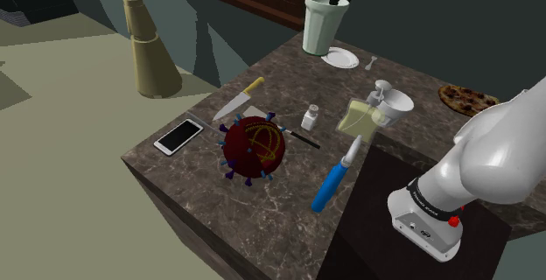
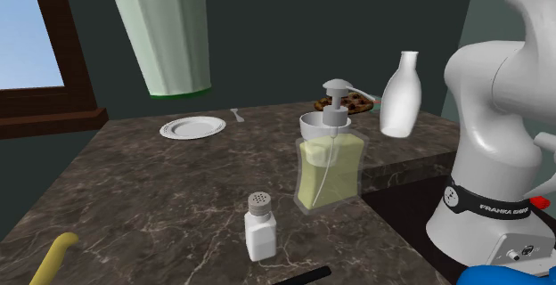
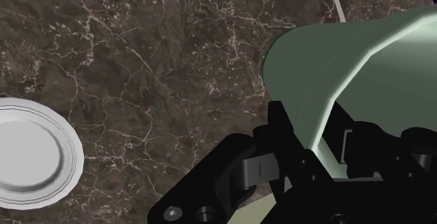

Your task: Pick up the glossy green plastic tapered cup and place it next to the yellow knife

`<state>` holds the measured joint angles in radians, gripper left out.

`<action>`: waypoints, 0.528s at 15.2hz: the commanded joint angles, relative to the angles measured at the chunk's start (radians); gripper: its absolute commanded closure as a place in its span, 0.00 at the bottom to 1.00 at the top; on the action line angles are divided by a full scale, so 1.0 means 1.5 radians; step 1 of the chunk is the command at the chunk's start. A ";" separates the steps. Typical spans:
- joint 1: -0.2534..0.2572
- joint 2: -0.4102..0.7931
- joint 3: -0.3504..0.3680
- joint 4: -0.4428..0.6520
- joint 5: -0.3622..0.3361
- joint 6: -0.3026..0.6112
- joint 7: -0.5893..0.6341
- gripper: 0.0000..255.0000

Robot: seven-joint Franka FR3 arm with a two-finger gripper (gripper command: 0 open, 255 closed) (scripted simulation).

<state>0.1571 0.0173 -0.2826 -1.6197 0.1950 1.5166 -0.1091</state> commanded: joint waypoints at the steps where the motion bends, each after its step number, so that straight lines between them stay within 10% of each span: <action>1: 0.016 0.003 0.015 0.004 0.004 0.006 0.032 1.00; 8: 0.066 0.021 0.063 0.014 0.016 0.033 0.126 1.00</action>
<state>0.2476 0.0452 -0.1957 -1.5947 0.2170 1.5540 0.0641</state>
